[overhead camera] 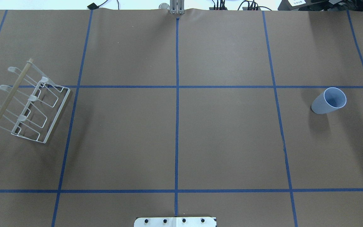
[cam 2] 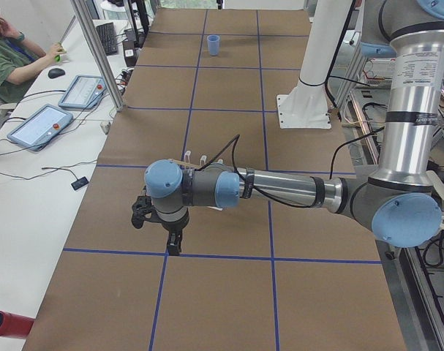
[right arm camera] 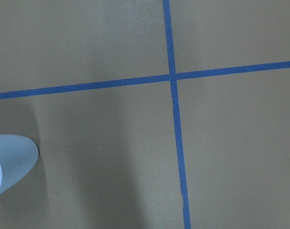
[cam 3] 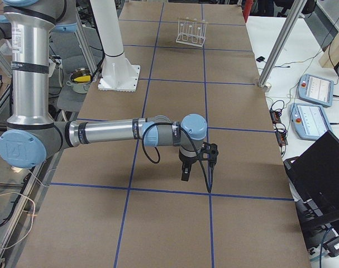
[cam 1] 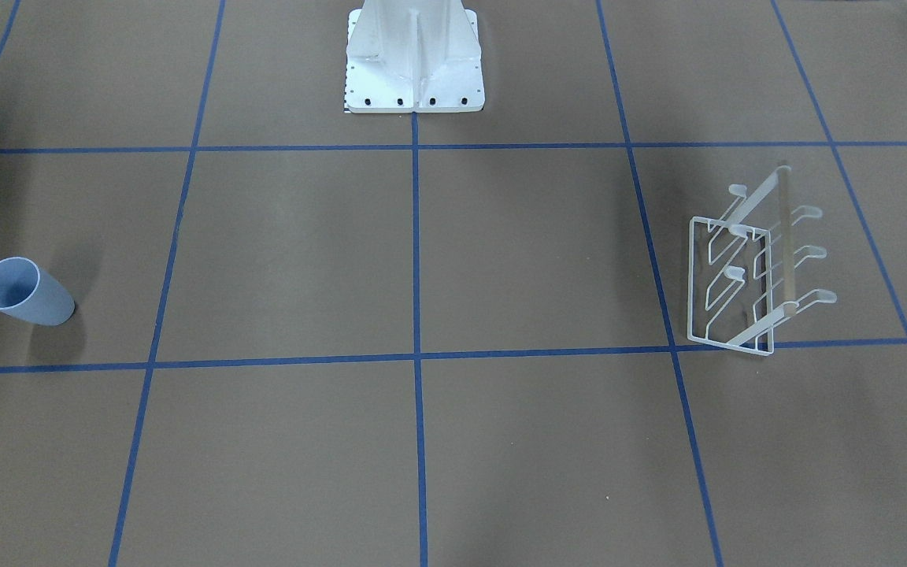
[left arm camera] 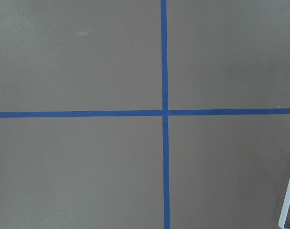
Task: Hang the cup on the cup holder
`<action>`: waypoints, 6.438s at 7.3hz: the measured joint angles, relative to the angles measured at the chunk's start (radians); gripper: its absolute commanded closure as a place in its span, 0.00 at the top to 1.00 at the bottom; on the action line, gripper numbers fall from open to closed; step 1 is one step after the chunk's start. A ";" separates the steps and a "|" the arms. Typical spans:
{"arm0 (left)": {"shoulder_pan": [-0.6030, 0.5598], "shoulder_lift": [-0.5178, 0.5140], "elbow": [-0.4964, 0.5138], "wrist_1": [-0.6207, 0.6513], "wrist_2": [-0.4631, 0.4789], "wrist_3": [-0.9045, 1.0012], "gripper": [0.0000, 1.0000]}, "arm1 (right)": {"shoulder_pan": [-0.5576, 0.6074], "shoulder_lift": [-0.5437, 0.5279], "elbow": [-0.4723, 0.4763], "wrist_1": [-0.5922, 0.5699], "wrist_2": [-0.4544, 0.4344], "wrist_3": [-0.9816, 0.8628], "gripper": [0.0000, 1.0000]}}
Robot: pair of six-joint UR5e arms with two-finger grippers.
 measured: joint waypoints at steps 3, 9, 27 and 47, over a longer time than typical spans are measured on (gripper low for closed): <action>0.001 0.007 0.000 0.000 -0.001 0.000 0.98 | 0.002 -0.001 -0.001 0.004 -0.001 0.000 1.00; 0.002 0.009 0.006 -0.001 -0.001 0.002 0.98 | 0.001 0.002 0.006 0.006 -0.003 0.000 1.00; 0.006 0.003 0.012 -0.071 -0.011 -0.002 0.98 | -0.268 0.180 -0.129 0.156 0.003 0.092 1.00; 0.105 -0.019 -0.042 -0.692 -0.048 -0.628 0.98 | -0.468 0.356 -0.010 0.851 -0.024 0.964 0.00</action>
